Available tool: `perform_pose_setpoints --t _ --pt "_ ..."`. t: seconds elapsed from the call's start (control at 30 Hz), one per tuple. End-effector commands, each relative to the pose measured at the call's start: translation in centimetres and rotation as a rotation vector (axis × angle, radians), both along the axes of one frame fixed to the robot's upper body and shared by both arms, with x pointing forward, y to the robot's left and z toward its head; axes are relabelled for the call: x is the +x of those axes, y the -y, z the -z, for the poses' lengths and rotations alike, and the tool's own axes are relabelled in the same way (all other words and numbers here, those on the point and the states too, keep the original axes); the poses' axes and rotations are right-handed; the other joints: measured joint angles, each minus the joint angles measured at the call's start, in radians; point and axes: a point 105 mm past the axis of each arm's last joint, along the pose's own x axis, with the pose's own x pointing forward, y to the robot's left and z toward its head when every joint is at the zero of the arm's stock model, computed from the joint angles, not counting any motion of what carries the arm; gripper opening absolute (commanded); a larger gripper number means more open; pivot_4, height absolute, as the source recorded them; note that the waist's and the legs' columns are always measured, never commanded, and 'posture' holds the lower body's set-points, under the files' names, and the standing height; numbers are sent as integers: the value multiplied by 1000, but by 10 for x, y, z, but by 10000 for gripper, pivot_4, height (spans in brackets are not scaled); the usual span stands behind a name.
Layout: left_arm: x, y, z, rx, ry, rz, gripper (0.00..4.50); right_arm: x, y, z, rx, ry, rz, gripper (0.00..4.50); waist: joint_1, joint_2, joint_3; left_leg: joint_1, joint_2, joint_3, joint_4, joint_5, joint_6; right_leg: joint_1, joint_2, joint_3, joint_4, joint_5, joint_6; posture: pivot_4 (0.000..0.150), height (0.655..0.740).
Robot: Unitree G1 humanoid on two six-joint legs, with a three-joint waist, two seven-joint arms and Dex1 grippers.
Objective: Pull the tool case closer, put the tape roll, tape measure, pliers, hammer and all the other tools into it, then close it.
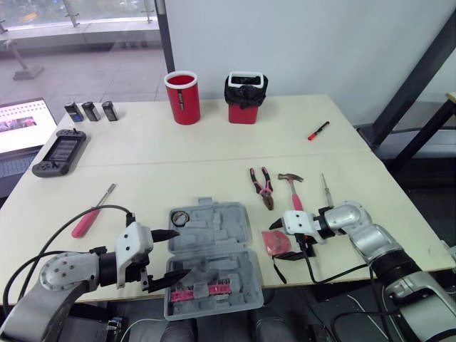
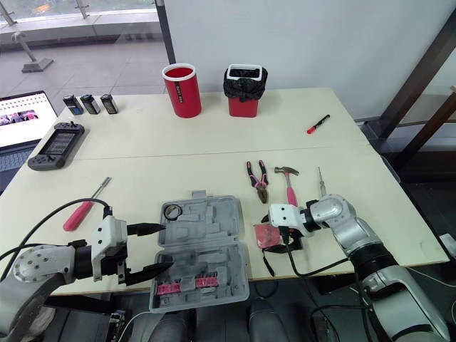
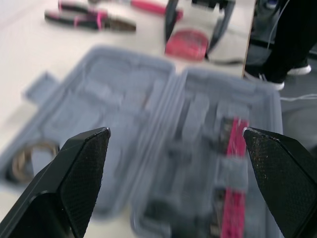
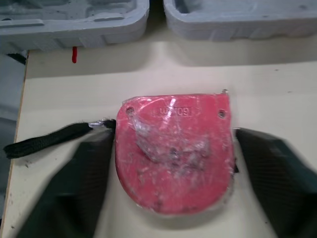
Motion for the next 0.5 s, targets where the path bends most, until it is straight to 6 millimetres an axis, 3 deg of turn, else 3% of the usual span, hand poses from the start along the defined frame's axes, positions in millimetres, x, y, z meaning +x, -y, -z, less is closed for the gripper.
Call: perform_pose_setpoints --t 0.03,0.2,0.4,0.5 --pt "2 -12 -10 19 57 -21 45000 6 1 -20 -16 38 19 28695 1 0 0 0 0 0 0 0 0 0 0 0 0 0 0 1500 7400" --pt "1 -23 -12 12 68 -72 45000 9 0 -42 -29 45 78 28695 2 0 0 0 0 0 0 0 0 0 -1 0 0 0 0 1500 7400" --pt "-2 -28 -13 7 77 -141 45000 18 -36 -89 -17 132 58 28695 -3 0 0 0 0 0 0 0 0 -1 0 0 0 0 0 1500 7400" --pt "-4 -29 -12 10 85 -170 45000 23 -58 -101 -38 88 68 28695 -1 0 0 0 0 1 0 0 0 -1 0 0 0 0 -1 1500 7400"
